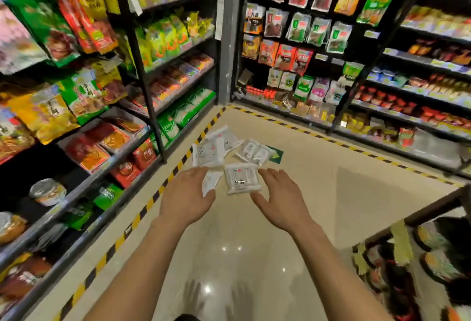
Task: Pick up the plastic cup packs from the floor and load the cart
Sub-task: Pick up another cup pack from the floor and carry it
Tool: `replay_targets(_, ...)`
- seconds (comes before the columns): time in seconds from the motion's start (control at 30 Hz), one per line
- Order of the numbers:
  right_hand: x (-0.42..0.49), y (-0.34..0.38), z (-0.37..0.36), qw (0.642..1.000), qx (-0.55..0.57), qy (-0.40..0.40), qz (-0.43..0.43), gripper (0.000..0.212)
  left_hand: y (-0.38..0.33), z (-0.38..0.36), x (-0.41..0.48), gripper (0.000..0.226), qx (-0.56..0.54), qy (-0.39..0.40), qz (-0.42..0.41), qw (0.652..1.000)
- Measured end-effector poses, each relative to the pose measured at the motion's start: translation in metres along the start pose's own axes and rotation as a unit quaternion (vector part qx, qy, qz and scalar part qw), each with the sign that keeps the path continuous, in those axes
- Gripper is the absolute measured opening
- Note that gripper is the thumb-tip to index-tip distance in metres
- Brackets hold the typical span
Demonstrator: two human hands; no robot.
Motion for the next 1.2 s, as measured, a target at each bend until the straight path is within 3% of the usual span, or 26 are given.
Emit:
replay_targets(0.33,0.287,0.015,-0.077,0.992,-0.028,0.059,0.105,0.078,0.125,-0.044,0.209,0.069,-0.077,-0.038,0.149,0.985)
replay_targets(0.47,0.39,0.029,-0.108,0.985,-0.012,0.095,0.144,0.073,0.177,-0.059,0.287,0.058,-0.091,-0.052,0.228,0.968)
replay_targets(0.77,0.55,0.034,-0.204,0.961,0.017,0.182,0.205,0.071,0.264,-0.137,0.372,0.06,-0.137,-0.064,0.364,0.919)
replay_targets(0.97,0.629,0.02,-0.328,0.94,0.033,0.234,0.246,0.061,0.31,-0.24,0.405,0.06,-0.143,-0.115,0.456,0.871)
replay_targets(1.2,0.705,-0.017,-0.539,0.905,-0.026,0.284,0.315,0.065,0.38,-0.426,0.445,0.061,-0.172,-0.122,0.56,0.801)
Point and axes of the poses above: each hand's wrist, its own x-axis towards the middle knuckle, its own z-axis out of the back of the hand, y = z × x, the point moved 4 cm from there along x, towards the middle knuckle, and after that the axes turned 10 degrees about -x, right-handed, at the moved point
